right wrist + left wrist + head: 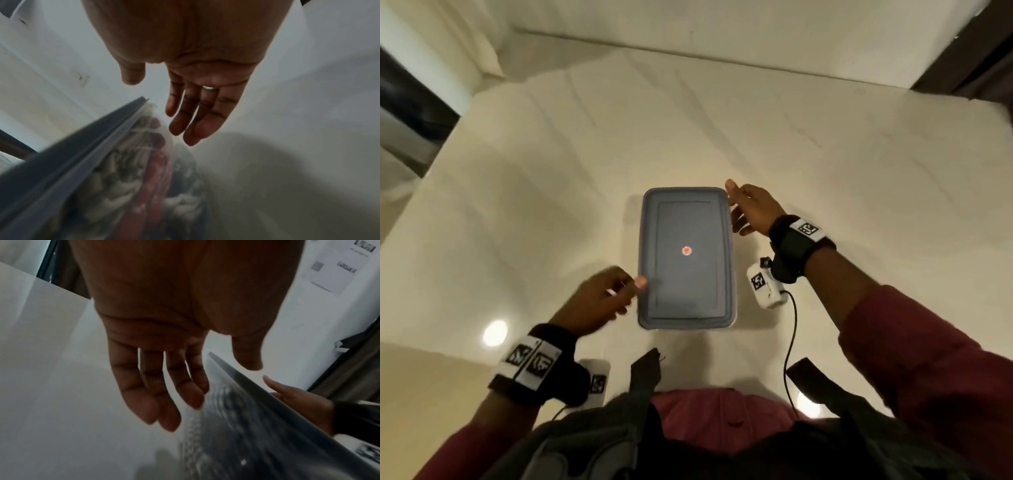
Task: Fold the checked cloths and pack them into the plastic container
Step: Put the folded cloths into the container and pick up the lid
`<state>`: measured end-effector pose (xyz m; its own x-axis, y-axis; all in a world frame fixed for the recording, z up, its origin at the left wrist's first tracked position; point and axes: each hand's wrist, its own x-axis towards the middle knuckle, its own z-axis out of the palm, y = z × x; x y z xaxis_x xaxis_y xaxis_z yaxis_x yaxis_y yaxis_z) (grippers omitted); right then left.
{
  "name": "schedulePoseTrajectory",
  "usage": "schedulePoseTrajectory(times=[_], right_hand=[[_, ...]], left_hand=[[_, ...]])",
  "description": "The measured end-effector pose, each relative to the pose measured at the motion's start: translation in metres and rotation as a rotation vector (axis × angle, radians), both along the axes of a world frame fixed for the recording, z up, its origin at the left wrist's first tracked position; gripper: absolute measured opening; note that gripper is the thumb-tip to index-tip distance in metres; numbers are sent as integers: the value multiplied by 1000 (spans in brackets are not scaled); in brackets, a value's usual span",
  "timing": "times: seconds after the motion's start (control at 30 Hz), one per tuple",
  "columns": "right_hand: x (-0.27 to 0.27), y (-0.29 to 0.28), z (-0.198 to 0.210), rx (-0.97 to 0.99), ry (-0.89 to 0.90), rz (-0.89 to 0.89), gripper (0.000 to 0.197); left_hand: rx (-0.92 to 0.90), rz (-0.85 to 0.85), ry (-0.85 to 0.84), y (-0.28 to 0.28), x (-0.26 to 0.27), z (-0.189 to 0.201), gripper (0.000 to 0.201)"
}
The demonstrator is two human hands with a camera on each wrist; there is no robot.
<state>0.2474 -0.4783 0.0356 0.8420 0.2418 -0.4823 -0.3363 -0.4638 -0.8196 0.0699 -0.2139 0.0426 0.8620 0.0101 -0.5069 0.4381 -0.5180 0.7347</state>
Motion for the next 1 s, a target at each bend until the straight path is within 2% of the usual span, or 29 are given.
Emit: schedulePoseTrajectory(times=[0.07, 0.17, 0.27, 0.4, 0.5, 0.63, 0.8, 0.9, 1.0], right_hand=[[7, 11, -2, -36, -15, 27, 50], [13, 13, -6, -47, -56, 39, 48], [13, 12, -7, -63, -44, 40, 49], [13, 12, -7, -37, -22, 45, 49], [16, 10, -2, -1, 9, 64, 49], [16, 8, -1, -106, -45, 134, 55], [15, -1, -5, 20, 4, -6, 46], [6, -13, -7, -70, -92, -13, 52], [-13, -44, -8, -214, -234, -79, 56]], left_hand=[[-83, -36, 46, -10, -23, 0, 48], [-178, 73, 46, -22, -33, -4, 33], [-236, 114, 67, -25, -35, -5, 43], [-269, 103, 35, -23, -34, -10, 40], [-258, 95, 23, -24, -37, -11, 45], [-230, 81, 11, -18, -34, -11, 61], [-210, 49, -24, -23, -23, -13, 61], [-173, 15, -37, -25, -16, -13, 58], [-145, -122, -7, -41, -2, -9, 58]])
